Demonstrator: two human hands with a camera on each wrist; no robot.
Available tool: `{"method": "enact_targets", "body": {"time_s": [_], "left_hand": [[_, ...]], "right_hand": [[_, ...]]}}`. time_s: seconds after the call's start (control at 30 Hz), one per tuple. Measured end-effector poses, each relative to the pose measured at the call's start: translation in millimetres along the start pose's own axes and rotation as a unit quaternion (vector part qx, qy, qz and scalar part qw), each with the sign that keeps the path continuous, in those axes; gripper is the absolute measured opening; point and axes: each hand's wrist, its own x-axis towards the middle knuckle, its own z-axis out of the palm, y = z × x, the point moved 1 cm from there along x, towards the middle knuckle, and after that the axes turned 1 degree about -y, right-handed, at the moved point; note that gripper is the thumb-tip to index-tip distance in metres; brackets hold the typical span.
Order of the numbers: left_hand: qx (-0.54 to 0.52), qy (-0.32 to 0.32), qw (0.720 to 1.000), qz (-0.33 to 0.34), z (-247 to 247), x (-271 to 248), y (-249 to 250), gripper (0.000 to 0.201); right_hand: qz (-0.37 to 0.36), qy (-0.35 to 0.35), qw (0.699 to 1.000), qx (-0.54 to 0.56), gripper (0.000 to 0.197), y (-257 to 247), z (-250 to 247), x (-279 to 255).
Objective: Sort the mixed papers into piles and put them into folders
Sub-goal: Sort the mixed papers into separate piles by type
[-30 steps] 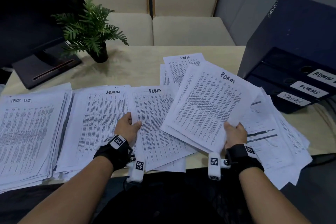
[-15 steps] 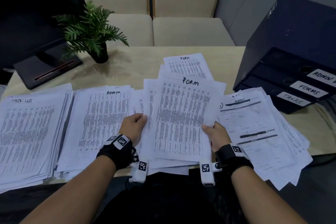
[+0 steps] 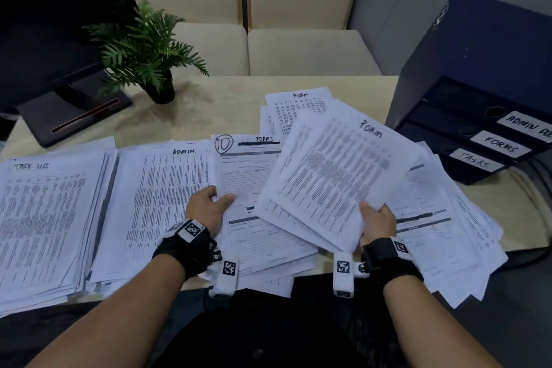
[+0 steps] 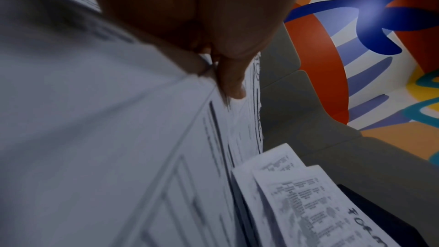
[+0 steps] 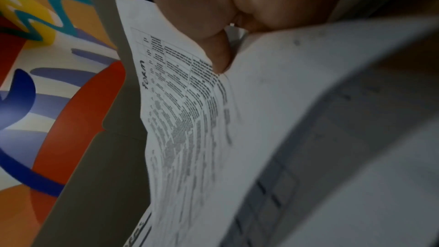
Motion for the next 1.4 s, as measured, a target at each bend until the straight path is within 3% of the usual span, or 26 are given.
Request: {"method": "enact_targets", "body": {"time_s": [0.2,0.3,0.43,0.5,0.6,0.73,0.83,0.97,1.07,1.23,1.4], "left_hand": [[-0.011,-0.009,1.0,0.028,2.5,-6.2,9.2,0.019],[-0.028,-0.016,0.999,0.013,2.4,-3.5,6.1,0.011],[-0.074,-0.029,0.997,-0.008,2.6,-8.0,13.1,0.026],[-0.086,-0.039,0.995,-0.012,6.0,-10.7,17.2,0.023],[-0.07,-0.051,0.996,-0.007,11.1,-7.5,13.8,0.037],[-0.062,-0.052,0.997,-0.002,15.4,7.4,-11.3,0.064],[-0.058,-0.039,0.998,0.006,12.8,5.2,-6.9,0.063],[-0.053,-0.044,0.998,0.009,6.2,4.7,-6.2,0.064],[-0.039,-0.04,0.998,0.02,1.1,1.4,-4.1,0.063],[-0.042,-0.033,0.999,0.006,3.3,-14.5,17.4,0.03],[-0.052,-0.045,0.997,0.021,3.9,-14.0,13.2,0.037]], "right_hand": [[0.024,-0.008,1.0,0.01,0.013,0.3,-12.6,8.7],[0.029,-0.032,0.999,0.003,0.01,1.8,-9.4,6.5],[0.036,-0.084,0.996,-0.001,0.012,-0.1,1.0,-2.2],[0.036,-0.128,0.991,-0.001,0.013,-2.1,9.0,-11.4],[0.034,-0.185,0.982,-0.009,0.016,-0.7,18.8,-20.0],[0.043,-0.208,0.977,-0.038,0.018,2.1,21.5,-20.0],[0.026,-0.173,0.981,-0.085,0.01,4.4,16.8,-12.8],[-0.01,-0.026,0.996,-0.087,0.007,-2.4,-1.1,1.9],[-0.002,-0.006,0.998,-0.06,0.007,-0.7,-8.6,12.1],[0.021,-0.13,0.99,-0.054,0.013,-4.6,4.1,-5.6],[0.04,-0.245,0.958,-0.141,0.018,12.0,30.8,-20.0]]}}
